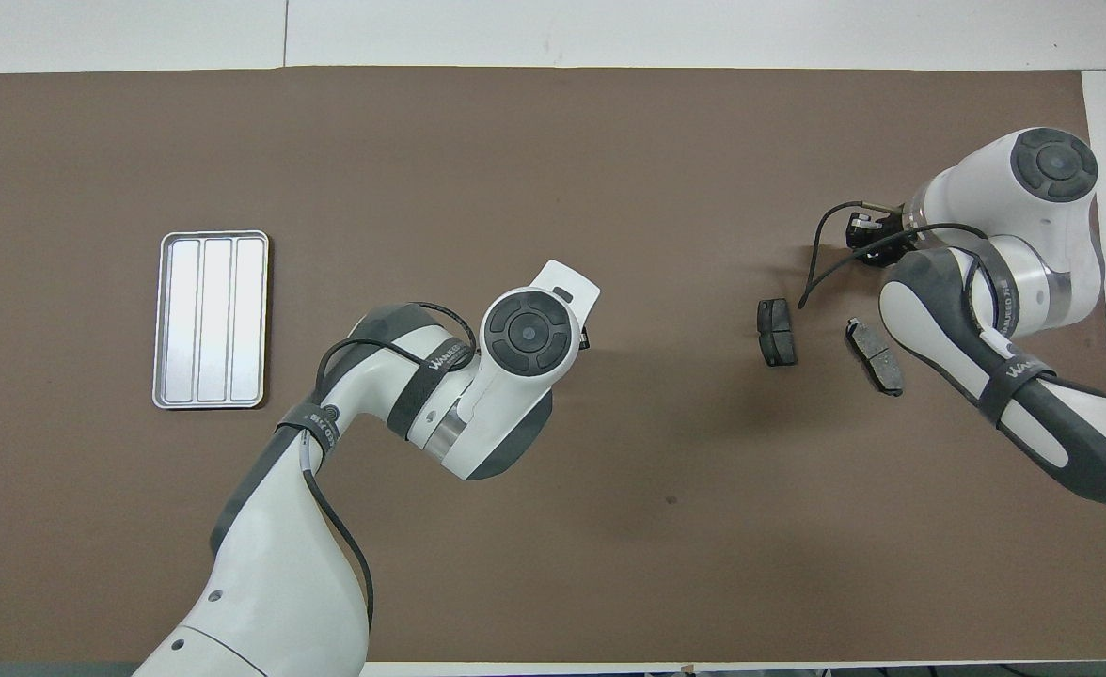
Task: Pick bearing gear from pile to tray
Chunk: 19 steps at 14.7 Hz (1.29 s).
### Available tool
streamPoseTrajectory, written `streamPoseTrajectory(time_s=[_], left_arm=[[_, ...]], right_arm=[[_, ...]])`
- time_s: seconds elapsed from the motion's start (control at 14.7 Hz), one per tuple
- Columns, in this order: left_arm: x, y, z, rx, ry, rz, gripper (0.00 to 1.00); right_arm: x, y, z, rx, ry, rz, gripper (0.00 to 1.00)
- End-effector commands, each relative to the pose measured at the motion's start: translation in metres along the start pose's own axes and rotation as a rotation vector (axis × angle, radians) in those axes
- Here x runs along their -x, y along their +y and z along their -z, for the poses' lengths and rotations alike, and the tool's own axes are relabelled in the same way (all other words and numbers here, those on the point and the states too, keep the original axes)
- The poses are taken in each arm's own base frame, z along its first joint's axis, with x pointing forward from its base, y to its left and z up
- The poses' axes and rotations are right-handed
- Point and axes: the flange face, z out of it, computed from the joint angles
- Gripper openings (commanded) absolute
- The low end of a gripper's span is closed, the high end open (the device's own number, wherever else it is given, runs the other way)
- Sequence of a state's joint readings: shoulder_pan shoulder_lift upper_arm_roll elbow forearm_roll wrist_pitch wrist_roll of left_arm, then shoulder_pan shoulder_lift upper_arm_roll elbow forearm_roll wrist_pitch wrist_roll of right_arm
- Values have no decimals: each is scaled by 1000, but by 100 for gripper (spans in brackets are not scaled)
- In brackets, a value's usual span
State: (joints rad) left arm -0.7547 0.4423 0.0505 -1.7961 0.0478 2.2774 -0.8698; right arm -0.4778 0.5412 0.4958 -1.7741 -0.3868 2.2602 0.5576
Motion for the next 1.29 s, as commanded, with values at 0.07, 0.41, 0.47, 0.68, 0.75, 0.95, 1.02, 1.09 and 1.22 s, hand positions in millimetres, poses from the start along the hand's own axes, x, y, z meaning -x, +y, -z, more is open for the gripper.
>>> streamPoseTrajectory(time_s=[0.07,0.41,0.47,0.68,0.75,0.95,1.02,1.09,1.22], left_arm=[[-40,-5,62,-63,34,24,0],[-126,-152,166,-58,62,12,0],[-138,-185,179,-63,51,-6,0],[-167,-279,191,-85,8,-61,0],[-175,-311,187,-82,-7,-40,0],[-170,-383,167,-73,-63,-116,0],[-163,-409,157,-57,-92,-142,0],[-155,-427,149,-11,-102,-157,0],[-141,-441,130,25,-69,-168,0]], right_arm=[[-3,2,-2,22,-16,-6,0],[-8,-4,38,77,-43,26,0],[-8,-4,50,88,-45,41,0],[-1,-15,96,112,-48,88,0],[3,-21,114,119,-46,110,0],[19,-42,156,137,-49,150,0],[28,-52,170,141,-42,166,0],[35,-58,181,147,-37,173,0],[57,-81,207,140,-37,199,0]])
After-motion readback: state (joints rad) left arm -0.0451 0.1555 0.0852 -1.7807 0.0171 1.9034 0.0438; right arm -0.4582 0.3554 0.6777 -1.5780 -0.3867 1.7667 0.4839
